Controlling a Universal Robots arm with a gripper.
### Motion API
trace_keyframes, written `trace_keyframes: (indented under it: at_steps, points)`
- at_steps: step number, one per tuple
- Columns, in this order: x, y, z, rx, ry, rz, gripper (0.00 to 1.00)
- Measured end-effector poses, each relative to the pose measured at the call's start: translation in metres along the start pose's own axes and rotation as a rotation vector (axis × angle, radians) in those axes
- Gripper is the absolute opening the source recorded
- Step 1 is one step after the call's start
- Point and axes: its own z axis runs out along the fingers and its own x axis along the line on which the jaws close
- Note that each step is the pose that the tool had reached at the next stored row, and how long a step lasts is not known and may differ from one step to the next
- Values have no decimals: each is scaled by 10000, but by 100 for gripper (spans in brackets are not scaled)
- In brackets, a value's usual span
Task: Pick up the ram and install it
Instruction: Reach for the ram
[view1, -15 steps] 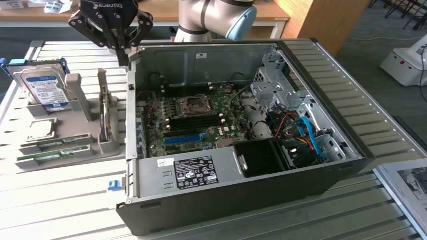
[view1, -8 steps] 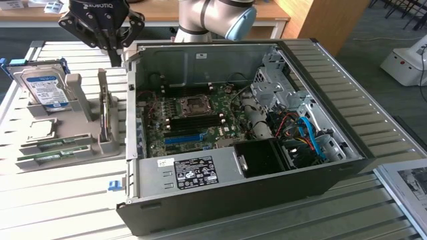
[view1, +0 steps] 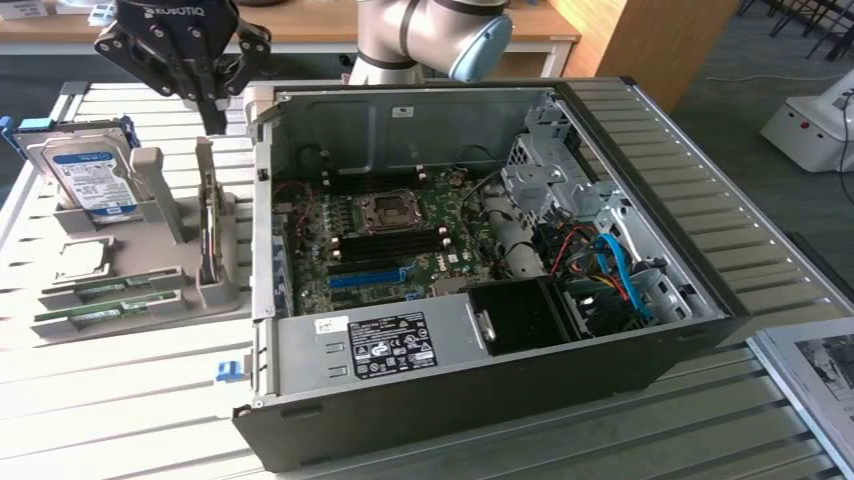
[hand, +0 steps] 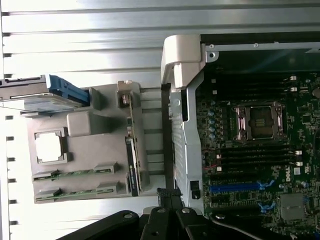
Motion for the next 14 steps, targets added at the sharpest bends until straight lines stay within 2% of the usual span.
trace_keyframes:
  at_steps: [14]
  points:
    - [284, -21, -2, 26, 0, 1, 10]
